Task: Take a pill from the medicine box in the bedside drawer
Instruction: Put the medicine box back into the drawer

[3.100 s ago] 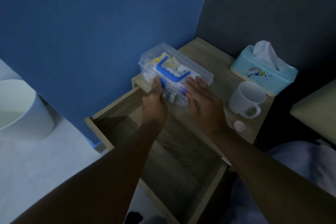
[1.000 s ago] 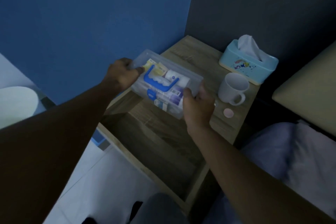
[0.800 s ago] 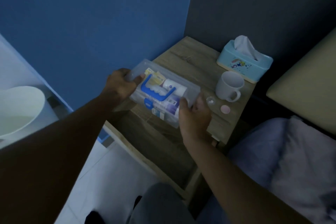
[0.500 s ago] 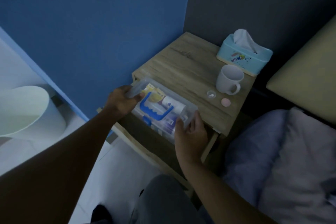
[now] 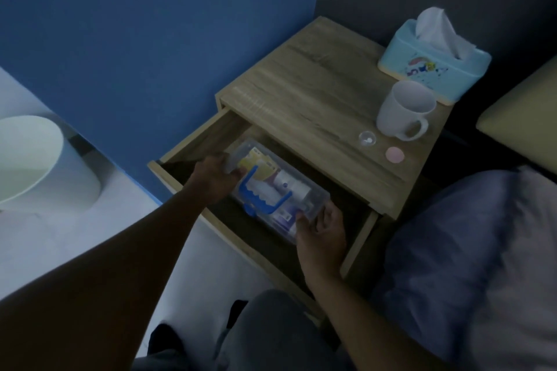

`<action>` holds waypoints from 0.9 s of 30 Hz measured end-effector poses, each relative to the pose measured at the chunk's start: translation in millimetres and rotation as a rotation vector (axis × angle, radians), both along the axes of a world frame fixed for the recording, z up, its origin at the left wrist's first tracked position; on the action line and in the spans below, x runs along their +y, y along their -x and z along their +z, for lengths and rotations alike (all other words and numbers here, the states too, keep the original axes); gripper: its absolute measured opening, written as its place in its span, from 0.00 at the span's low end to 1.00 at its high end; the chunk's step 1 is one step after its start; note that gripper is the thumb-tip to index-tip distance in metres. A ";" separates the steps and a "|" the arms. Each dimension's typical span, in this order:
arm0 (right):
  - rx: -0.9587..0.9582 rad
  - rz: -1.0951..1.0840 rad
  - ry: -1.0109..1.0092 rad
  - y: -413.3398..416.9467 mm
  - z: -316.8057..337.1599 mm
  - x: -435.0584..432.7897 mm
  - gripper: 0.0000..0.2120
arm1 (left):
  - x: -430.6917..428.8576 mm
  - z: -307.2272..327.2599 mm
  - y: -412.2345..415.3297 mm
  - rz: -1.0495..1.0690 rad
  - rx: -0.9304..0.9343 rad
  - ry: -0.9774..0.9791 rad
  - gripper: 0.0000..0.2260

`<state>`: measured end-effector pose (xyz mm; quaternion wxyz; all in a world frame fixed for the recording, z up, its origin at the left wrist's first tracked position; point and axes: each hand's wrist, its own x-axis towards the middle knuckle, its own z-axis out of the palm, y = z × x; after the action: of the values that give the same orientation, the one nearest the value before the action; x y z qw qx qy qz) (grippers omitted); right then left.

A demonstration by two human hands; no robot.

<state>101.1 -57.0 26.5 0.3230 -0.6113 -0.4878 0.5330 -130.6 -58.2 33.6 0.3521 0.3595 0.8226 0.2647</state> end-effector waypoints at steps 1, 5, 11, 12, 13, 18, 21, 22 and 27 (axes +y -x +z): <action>-0.001 -0.001 0.015 0.6 -4.6 3.0 0.32 | 2.1 -4.0 0.3 0.005 -0.003 0.005 0.10; -0.007 0.003 0.051 1.9 -19.9 10.6 0.32 | 10.3 -15.8 -0.3 0.023 -0.017 0.019 0.11; -0.029 0.007 0.044 2.0 -34.3 14.5 0.33 | 16.5 -27.1 -2.5 0.038 -0.024 0.043 0.15; -0.029 0.014 0.043 1.7 -35.4 15.3 0.33 | 17.4 -27.3 -2.7 0.042 -0.025 0.046 0.15; -0.031 0.024 0.041 1.1 -35.7 16.3 0.33 | 18.4 -27.0 -3.4 0.048 -0.023 0.049 0.15; -0.085 0.096 0.028 -6.9 -34.3 21.7 0.32 | 18.7 -17.0 -11.9 0.066 -0.012 0.076 0.17; -0.167 0.150 -0.006 -10.1 -24.8 23.3 0.32 | 11.2 -8.1 -18.5 0.054 -0.004 0.079 0.20; -0.205 0.170 -0.033 -11.0 -20.3 23.2 0.32 | 7.0 -5.3 -20.8 0.046 0.006 0.063 0.21; -0.310 0.305 -0.212 -23.3 5.1 20.0 0.32 | -20.3 9.7 -32.6 0.053 0.044 -0.050 0.26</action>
<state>124.4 -37.0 31.6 0.2224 -0.5678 -0.6714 0.4211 -98.0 -78.6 43.4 0.3178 0.3522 0.8324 0.2866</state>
